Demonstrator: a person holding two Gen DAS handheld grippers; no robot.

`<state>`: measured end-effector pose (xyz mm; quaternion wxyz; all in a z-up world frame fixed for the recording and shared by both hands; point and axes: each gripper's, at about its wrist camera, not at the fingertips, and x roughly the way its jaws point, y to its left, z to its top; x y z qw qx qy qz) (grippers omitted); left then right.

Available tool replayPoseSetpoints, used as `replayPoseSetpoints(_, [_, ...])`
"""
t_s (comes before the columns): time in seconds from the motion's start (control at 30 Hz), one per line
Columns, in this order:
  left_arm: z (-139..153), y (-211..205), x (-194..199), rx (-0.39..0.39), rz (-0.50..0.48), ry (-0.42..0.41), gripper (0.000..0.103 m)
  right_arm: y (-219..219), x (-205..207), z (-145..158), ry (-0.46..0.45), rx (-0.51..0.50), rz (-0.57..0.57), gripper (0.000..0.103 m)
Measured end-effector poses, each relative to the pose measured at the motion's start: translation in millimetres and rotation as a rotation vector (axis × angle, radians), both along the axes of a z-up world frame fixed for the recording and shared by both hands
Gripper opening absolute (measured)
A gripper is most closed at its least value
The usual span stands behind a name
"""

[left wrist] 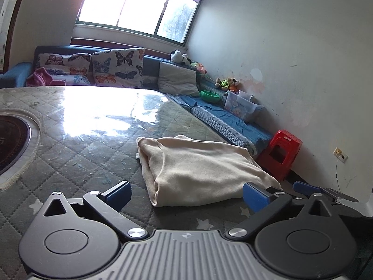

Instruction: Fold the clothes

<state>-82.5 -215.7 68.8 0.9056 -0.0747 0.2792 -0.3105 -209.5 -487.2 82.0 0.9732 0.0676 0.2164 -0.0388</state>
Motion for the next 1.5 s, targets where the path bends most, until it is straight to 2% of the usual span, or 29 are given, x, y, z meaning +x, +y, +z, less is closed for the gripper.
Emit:
replayPoseSetpoints(0.27, [-4.1,9.5,-7.7,-0.004,0.001,-0.003,0.103,12.5,-8.5,1.5,-0.011,-0.015,0.002,0.103])
replayPoseSetpoints(0.47, [-5.8,13.0,-14.9,-0.007,0.002,-0.014,0.103,21.9,-11.1,-1.5,0.026,-0.051,0.011,0.103])
replayPoseSetpoints(0.77, [-5.5,12.7,-24.6,0.004,-0.011,-0.038,0.103,30.8,-21.4,-4.6,0.026,-0.085,0.004,0.103])
replayPoseSetpoints(1.5, [-5.3,16.3,-42.5,0.033,-0.007,-0.047,0.103,39.2,-36.5,-4.9,0.037,-0.101,-0.049,0.103])
